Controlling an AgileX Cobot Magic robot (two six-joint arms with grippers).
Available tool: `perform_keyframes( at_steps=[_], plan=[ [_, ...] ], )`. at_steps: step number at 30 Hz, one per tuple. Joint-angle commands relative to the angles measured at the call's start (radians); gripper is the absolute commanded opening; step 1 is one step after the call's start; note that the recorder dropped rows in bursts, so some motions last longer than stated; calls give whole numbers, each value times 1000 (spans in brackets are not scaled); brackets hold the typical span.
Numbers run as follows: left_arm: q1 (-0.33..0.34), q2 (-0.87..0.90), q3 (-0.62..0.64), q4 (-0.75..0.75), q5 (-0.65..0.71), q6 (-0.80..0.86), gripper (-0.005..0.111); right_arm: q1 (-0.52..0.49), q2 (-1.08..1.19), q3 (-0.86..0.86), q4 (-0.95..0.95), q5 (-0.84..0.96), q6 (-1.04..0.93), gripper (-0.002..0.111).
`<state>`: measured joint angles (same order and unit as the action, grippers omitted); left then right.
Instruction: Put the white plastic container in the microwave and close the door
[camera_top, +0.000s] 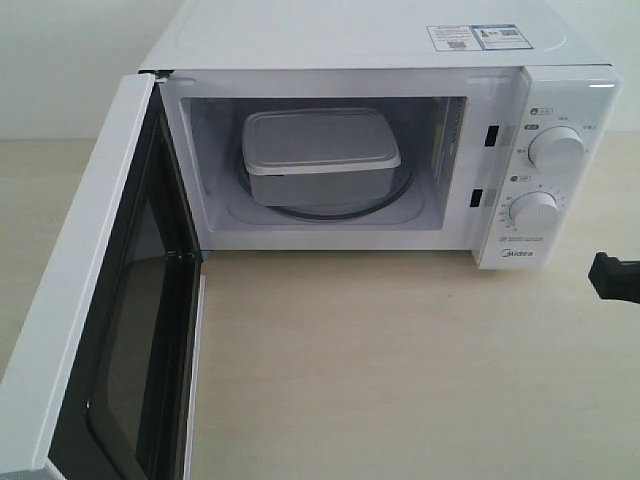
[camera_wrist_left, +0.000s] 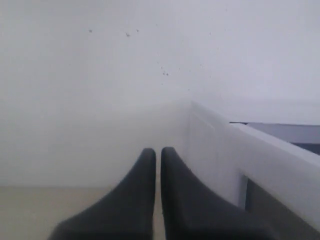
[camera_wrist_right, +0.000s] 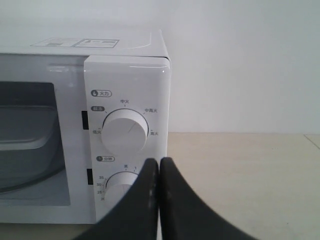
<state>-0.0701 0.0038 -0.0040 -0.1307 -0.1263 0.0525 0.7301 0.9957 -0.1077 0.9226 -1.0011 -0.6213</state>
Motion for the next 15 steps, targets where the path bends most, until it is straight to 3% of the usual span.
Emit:
perform_keyframes(
  at_steps=[1,11,15],
  plan=[
    [0,-4,4,-1,-117,2,4,-3,-7,-6,-4,2,-6,0],
    [0,-4,-40,-1,-126,34,4,-3,-7,-6,1,-10,-6,0],
    [0,-4,-105,-1,-44,45,4,-3,-7,-6,5,-23,-6,0]
  ],
)
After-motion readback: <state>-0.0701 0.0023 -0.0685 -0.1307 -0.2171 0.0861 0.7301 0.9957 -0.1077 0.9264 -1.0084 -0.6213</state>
